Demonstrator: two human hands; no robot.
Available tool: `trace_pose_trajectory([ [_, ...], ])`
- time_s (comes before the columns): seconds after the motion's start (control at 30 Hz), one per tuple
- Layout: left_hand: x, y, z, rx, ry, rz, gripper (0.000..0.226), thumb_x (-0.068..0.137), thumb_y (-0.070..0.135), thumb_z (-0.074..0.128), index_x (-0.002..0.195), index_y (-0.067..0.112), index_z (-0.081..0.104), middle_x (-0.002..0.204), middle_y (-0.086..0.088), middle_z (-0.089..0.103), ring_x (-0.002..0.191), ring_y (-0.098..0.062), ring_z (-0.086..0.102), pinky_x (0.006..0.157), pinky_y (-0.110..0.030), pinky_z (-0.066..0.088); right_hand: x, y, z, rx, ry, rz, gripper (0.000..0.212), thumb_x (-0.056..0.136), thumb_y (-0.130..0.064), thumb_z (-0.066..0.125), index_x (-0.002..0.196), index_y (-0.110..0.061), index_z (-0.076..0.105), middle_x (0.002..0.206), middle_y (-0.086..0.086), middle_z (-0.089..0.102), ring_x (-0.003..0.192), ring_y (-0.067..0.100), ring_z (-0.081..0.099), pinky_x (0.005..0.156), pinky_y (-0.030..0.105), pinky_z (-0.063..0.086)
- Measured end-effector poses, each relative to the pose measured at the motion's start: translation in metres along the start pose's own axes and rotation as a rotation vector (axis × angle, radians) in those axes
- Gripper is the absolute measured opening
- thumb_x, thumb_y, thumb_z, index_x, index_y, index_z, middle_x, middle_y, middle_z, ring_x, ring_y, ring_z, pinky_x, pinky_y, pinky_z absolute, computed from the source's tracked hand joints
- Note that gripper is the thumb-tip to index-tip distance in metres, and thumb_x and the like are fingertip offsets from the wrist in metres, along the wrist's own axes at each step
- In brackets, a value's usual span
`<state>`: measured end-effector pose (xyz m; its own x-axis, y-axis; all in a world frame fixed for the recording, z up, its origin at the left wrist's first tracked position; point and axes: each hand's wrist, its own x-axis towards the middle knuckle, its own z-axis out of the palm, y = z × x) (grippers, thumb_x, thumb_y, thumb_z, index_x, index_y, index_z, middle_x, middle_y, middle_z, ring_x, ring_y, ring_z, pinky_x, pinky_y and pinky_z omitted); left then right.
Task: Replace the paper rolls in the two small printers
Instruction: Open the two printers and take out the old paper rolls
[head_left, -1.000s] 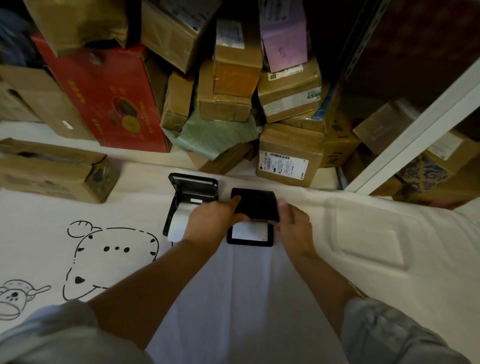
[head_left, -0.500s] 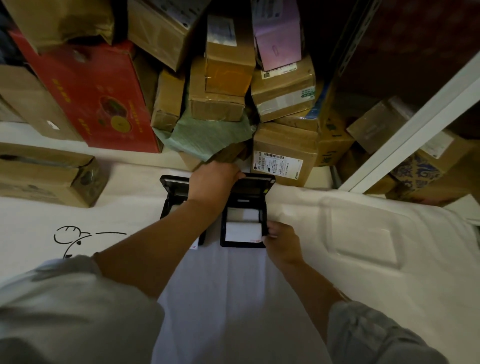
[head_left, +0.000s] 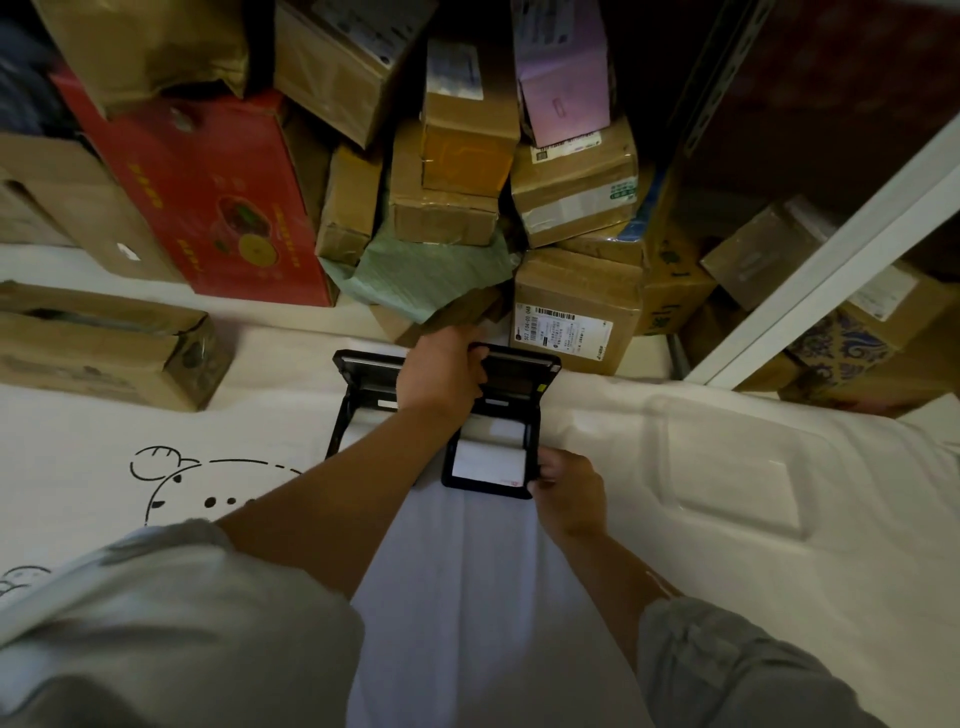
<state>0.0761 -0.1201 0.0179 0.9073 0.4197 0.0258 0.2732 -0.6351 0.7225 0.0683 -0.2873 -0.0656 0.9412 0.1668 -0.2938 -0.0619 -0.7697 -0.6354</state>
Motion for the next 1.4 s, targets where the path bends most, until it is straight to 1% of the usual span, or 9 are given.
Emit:
trace_pose_trajectory([
  [0.13, -0.029, -0.009, -0.007, 0.093, 0.152, 0.164, 0.02, 0.094, 0.03, 0.052, 0.11, 0.019, 0.051, 0.071, 0.005, 0.057, 0.062, -0.016, 0.057, 0.054, -0.033, 0.05, -0.006, -0.009, -0.012, -0.022, 0.08, 0.007, 0.036, 0.09, -0.013, 0.058, 0.125, -0.023, 0.06, 0.113, 0.003, 0.068, 0.106, 0.023, 0.062, 0.086, 0.029, 0.047],
  [0.2, -0.042, -0.018, -0.006, 0.199, 0.042, 0.215, 0.021, 0.093, 0.04, 0.052, 0.1, 0.021, 0.054, 0.068, 0.009, 0.051, 0.06, -0.012, 0.054, 0.052, -0.025, 0.043, -0.011, -0.015, -0.017, -0.073, 0.158, -0.04, 0.032, 0.092, -0.022, 0.059, 0.125, -0.023, 0.06, 0.113, 0.002, 0.066, 0.106, 0.022, 0.061, 0.084, 0.027, 0.045],
  [0.37, -0.042, -0.037, 0.008, 0.416, -0.327, 0.12, 0.027, 0.094, 0.038, 0.05, 0.118, 0.028, 0.058, 0.111, 0.0, 0.063, 0.101, -0.019, 0.062, 0.087, -0.032, 0.052, -0.01, -0.028, -0.023, -0.164, 0.12, -0.164, 0.024, 0.095, -0.022, 0.054, 0.114, -0.022, 0.068, 0.113, 0.004, 0.067, 0.103, 0.022, 0.061, 0.089, 0.029, 0.048],
  [0.5, -0.038, -0.04, 0.016, 0.554, -0.434, 0.142, 0.034, 0.094, 0.037, 0.052, 0.124, 0.024, 0.056, 0.122, -0.004, 0.054, 0.108, -0.022, 0.057, 0.091, -0.034, 0.05, -0.004, -0.034, -0.019, -0.339, 0.056, -0.209, 0.03, 0.094, -0.027, 0.054, 0.123, -0.025, 0.062, 0.119, 0.003, 0.064, 0.109, 0.021, 0.059, 0.091, 0.028, 0.046],
  [0.63, -0.037, -0.047, 0.018, 0.443, -0.434, 0.096, 0.028, 0.091, 0.03, 0.057, 0.118, 0.022, 0.061, 0.119, -0.004, 0.056, 0.108, -0.023, 0.057, 0.092, -0.035, 0.05, -0.004, -0.035, -0.013, -0.52, 0.025, -0.235, 0.031, 0.092, -0.032, 0.057, 0.122, -0.023, 0.062, 0.119, 0.002, 0.062, 0.109, 0.02, 0.059, 0.09, 0.028, 0.047],
  [0.87, -0.04, -0.052, 0.019, 0.373, -0.412, 0.085, 0.035, 0.088, 0.03, 0.062, 0.122, 0.025, 0.057, 0.122, -0.003, 0.051, 0.11, -0.022, 0.054, 0.093, -0.031, 0.047, -0.001, -0.038, -0.013, -0.48, 0.081, -0.281, 0.023, 0.091, -0.028, 0.058, 0.106, -0.018, 0.071, 0.111, 0.004, 0.064, 0.102, 0.021, 0.06, 0.084, 0.025, 0.045],
  [1.1, -0.037, -0.045, 0.02, 0.589, -0.485, 0.24, 0.047, 0.088, 0.031, 0.062, 0.129, 0.017, 0.045, 0.132, -0.007, 0.041, 0.112, -0.026, 0.054, 0.094, -0.038, 0.05, -0.003, -0.038, -0.015, -0.513, -0.011, -0.222, 0.038, 0.082, -0.037, 0.069, 0.118, -0.025, 0.062, 0.119, 0.001, 0.055, 0.108, 0.02, 0.057, 0.089, 0.031, 0.049],
  [1.3, -0.029, -0.046, 0.02, 0.593, -0.511, 0.235, 0.038, 0.09, 0.027, 0.059, 0.125, 0.017, 0.051, 0.129, -0.009, 0.045, 0.11, -0.03, 0.055, 0.094, -0.04, 0.05, 0.002, -0.035, -0.016, -0.444, -0.05, -0.129, 0.045, 0.074, -0.041, 0.076, 0.115, -0.029, 0.062, 0.115, -0.001, 0.054, 0.105, 0.019, 0.057, 0.086, 0.032, 0.049],
  [1.4, -0.023, -0.045, 0.019, 0.502, -0.488, 0.179, 0.028, 0.092, 0.029, 0.055, 0.118, 0.017, 0.059, 0.122, -0.008, 0.05, 0.108, -0.028, 0.056, 0.092, -0.038, 0.05, 0.006, -0.033, -0.014, -0.39, -0.004, -0.108, 0.033, 0.08, -0.039, 0.071, 0.11, -0.027, 0.067, 0.113, 0.0, 0.058, 0.103, 0.019, 0.057, 0.085, 0.029, 0.047],
])
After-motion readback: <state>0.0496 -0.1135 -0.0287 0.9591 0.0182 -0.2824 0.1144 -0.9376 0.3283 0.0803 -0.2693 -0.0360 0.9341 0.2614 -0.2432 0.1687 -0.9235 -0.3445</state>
